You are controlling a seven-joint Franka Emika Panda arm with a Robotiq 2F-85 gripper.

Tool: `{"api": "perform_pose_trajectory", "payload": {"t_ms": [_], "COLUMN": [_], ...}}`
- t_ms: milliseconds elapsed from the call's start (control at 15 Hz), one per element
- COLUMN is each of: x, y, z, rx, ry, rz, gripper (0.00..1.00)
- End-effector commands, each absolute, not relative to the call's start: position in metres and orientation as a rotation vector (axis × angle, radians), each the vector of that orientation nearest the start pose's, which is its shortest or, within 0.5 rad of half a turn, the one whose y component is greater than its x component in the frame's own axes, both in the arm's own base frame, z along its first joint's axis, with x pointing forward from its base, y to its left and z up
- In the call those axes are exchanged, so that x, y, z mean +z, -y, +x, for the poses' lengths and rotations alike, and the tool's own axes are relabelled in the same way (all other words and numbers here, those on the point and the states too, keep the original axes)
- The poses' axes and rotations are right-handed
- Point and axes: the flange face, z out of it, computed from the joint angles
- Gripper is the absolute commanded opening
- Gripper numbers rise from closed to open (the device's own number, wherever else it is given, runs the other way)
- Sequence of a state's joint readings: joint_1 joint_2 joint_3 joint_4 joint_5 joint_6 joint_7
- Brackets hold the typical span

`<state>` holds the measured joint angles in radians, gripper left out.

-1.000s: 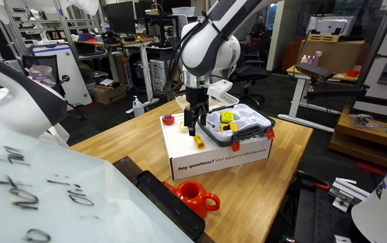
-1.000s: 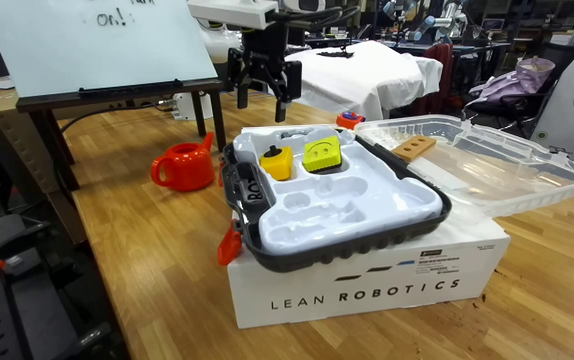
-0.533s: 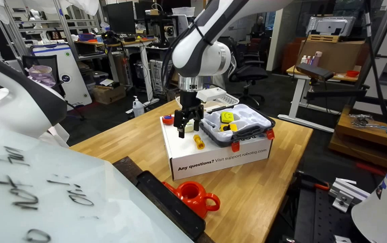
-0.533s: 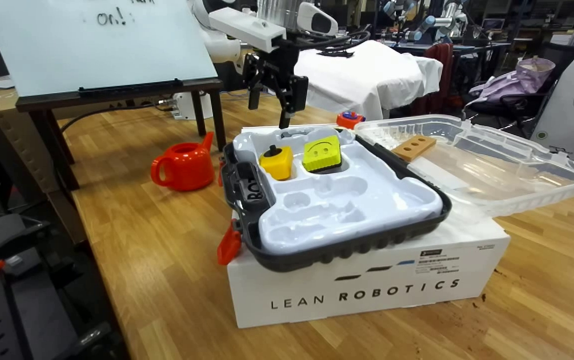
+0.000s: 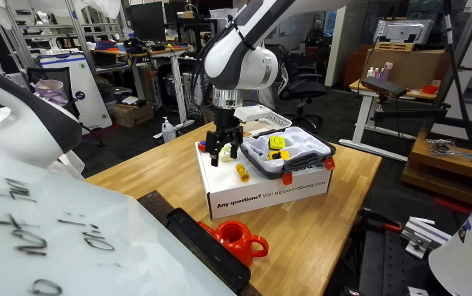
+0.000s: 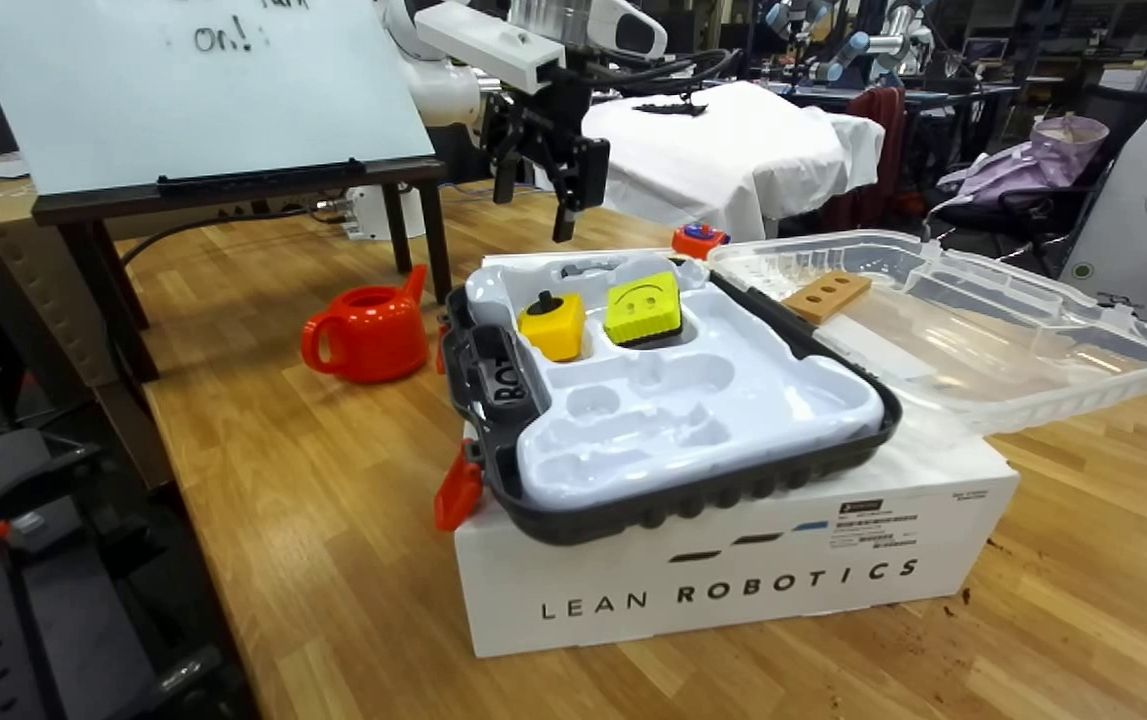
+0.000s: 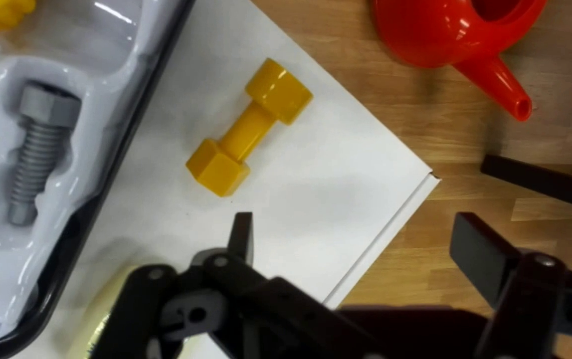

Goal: Pick the wooden object on the table, put it on the case cover, take the container out of the case and put it on the box then place the dumbbell at the edge of the box

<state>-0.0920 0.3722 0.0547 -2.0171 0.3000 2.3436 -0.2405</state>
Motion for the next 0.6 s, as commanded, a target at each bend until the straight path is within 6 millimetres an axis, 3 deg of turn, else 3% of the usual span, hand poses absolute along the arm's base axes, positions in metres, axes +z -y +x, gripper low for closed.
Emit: {"api": "perform_pose_trajectory", "payload": {"t_ms": [0, 533], "x": [0.264, 0.269], "y": [0.019, 0.015], "z": [0.598, 0.584], "rx": [0.022, 0.045], "ry": [-0.022, -0.218], "rz": [-2.908, -3.019], "gripper": [1.00, 1.00]}}
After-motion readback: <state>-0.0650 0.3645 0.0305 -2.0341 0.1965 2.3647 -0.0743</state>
